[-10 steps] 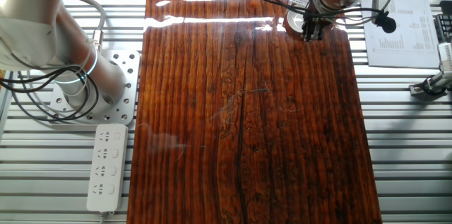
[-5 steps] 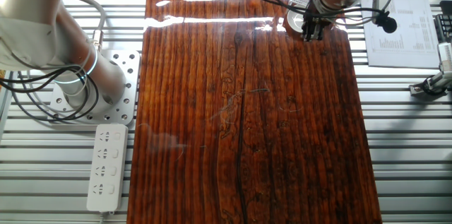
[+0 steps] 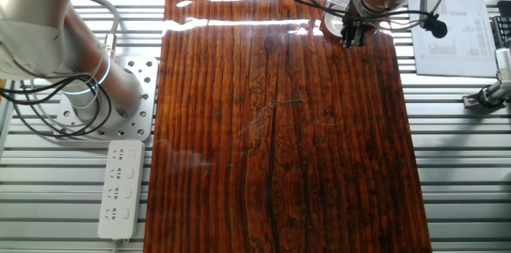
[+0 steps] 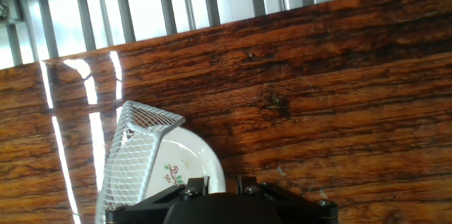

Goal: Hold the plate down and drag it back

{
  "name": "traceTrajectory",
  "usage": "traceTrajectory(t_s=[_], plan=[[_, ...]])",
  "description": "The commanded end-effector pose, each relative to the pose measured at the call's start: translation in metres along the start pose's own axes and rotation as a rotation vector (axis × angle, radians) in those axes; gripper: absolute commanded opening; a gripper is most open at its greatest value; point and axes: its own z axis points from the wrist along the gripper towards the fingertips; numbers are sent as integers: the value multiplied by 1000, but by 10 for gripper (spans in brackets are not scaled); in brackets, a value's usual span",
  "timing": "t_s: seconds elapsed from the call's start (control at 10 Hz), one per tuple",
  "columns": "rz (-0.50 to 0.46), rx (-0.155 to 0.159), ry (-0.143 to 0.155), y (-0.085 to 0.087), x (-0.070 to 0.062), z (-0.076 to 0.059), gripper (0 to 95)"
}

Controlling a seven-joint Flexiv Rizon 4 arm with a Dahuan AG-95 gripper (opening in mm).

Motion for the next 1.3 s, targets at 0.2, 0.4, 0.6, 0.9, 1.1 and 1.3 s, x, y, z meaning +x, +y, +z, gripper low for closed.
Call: traceTrajectory(t_s=[0.2,0.4,0.6,0.9,1.1,1.3], plan=[[2,0,5,0,1,0,190],[5,0,8,0,1,0,0],[6,-3,14,0,1,0,0],[5,-6,15,0,0,0,0],[-1,2,17,0,0,0,0],[0,3,18,0,0,0,0]])
